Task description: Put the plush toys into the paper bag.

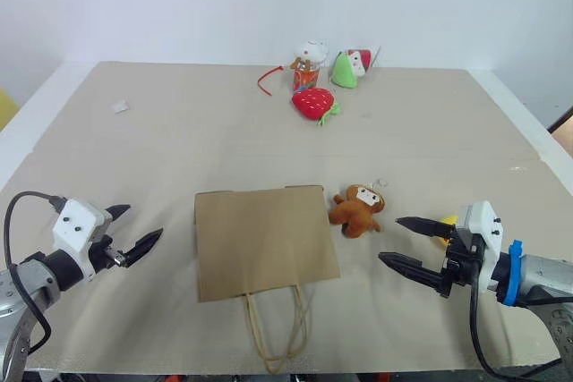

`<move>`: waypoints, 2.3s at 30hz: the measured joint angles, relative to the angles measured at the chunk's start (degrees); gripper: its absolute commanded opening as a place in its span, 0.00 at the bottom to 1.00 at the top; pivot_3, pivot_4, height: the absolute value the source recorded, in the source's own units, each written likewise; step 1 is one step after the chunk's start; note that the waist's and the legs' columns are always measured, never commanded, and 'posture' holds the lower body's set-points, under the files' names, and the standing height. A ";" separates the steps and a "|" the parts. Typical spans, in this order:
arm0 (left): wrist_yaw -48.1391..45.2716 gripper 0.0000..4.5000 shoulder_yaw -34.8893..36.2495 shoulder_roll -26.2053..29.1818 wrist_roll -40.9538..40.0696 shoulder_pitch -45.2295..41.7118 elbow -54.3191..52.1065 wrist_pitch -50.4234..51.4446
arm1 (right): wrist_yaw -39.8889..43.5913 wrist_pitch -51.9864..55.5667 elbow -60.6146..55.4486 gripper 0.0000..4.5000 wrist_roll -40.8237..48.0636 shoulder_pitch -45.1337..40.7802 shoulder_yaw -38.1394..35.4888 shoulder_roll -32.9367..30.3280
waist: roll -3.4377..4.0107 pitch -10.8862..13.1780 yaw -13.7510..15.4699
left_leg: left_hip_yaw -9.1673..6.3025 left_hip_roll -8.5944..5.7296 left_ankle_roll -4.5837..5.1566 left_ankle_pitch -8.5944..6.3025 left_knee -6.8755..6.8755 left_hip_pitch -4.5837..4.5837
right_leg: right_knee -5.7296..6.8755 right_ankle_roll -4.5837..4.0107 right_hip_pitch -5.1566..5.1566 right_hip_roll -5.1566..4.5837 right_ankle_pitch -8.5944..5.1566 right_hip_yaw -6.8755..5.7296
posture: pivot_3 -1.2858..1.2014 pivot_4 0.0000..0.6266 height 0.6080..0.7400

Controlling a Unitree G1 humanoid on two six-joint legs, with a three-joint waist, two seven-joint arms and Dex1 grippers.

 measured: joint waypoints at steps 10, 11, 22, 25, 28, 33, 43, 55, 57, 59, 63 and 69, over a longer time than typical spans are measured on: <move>0.03 0.95 -0.60 -0.30 0.16 -1.82 0.07 -0.95 | -0.40 0.55 -1.11 1.00 -0.09 0.03 1.23 0.43 | 0.00 0.00 -0.01 | 0.04 0.07 0.00 -0.01 0.05 0.06 | 0.02 0.03 0.03 0.06 0.02 -0.10 | 0.52 0.24 1.00; -0.02 0.95 -0.63 -0.32 0.14 -1.96 0.12 -1.02 | -0.41 0.55 -1.15 1.00 -0.09 0.03 1.25 0.50 | 0.00 0.00 -0.01 | 0.05 0.07 0.00 -0.01 0.06 0.06 | 0.02 0.04 0.04 0.06 0.03 -0.12 | 0.52 0.24 1.00; -0.34 0.95 -2.41 -0.60 0.85 -4.65 0.44 -3.07 | 0.44 -0.10 -1.12 1.00 -0.05 -5.60 3.95 0.64 | 0.00 -0.01 -0.07 | 0.13 0.09 0.01 0.01 0.11 0.11 | 0.06 0.06 0.03 0.08 0.08 -0.12 | 0.52 0.24 1.00; -1.36 0.95 -3.10 0.44 1.81 -7.50 0.42 -5.04 | 2.51 1.16 -1.68 1.00 2.41 -14.03 7.24 0.41 | 0.00 -0.01 -0.04 | 0.11 0.15 0.01 0.03 0.14 0.13 | 0.10 0.05 0.05 0.15 0.13 -0.13 | 0.52 0.24 1.00; -2.28 0.95 -3.99 1.50 2.26 -9.82 -0.25 -6.25 | 5.16 3.42 -3.46 1.00 5.11 -18.87 10.84 0.22 | 0.00 -0.01 -0.04 | 0.11 0.17 0.01 0.03 0.13 0.10 | 0.13 0.03 0.03 0.17 0.12 -0.12 | 0.52 0.24 1.00; -7.49 0.95 -11.43 3.31 1.65 -11.37 -9.58 -7.50 | 12.68 4.62 -7.68 1.00 6.61 -23.71 18.43 -2.22 | -0.02 -0.02 -0.02 | 0.14 0.09 -0.02 -0.06 0.13 0.07 | 0.15 0.29 0.03 0.12 0.12 -0.08 | 0.52 0.24 1.00; -15.86 0.95 -16.21 6.59 3.61 -13.74 -5.33 -15.01 | 15.64 1.35 -4.84 1.00 2.14 -27.36 21.51 -2.19 | -0.01 -0.01 -0.01 | 0.07 0.19 -0.02 0.08 0.29 0.23 | 0.59 -0.08 0.01 0.23 -0.01 -0.13 | 0.52 0.24 1.00; -15.11 0.95 -19.63 1.40 0.59 -15.10 -1.79 -12.65 | 13.46 0.44 -5.19 1.00 0.93 -23.69 21.18 -2.20 | -0.02 -0.01 -0.03 | 0.14 0.26 -0.04 0.07 0.33 0.23 | 0.61 -0.01 0.01 0.24 0.03 -0.12 | 0.52 0.24 1.00; -15.15 0.83 -20.29 1.13 -1.01 -15.35 -1.85 -10.58 | 13.30 0.38 -5.42 1.00 0.88 -23.57 21.16 -2.20 | -0.01 -0.01 -0.03 | 0.14 0.29 -0.04 0.07 0.35 0.23 | 0.63 -0.03 0.01 0.28 0.02 -0.12 | 0.52 0.24 1.00; -15.32 0.66 -21.18 0.65 -3.23 -15.62 -2.17 -7.80 | 13.07 0.23 -5.59 1.00 0.82 -23.50 21.14 -2.20 | -0.01 -0.01 -0.04 | 0.13 0.32 -0.04 0.07 0.40 0.23 | 0.64 -0.04 0.02 0.33 0.03 -0.11 | 0.52 0.24 1.00; -15.64 0.24 -21.39 0.58 -6.86 -15.71 -2.47 -3.00 | 12.17 -0.11 -5.60 1.00 0.47 -23.47 21.05 -2.20 | -0.01 -0.01 -0.05 | 0.13 0.35 -0.04 0.07 0.43 0.23 | 0.65 -0.05 0.02 0.40 0.03 -0.11 | 0.52 0.24 1.00; -16.45 0.01 -21.40 0.88 -7.55 -17.57 -2.01 -1.24 | 8.36 2.89 -5.66 1.00 4.43 -24.56 19.56 0.31 | -0.01 -0.01 -0.04 | 0.13 0.36 -0.04 0.07 0.48 0.22 | 0.66 -0.07 0.02 0.50 0.04 -0.09 | 0.52 0.24 1.00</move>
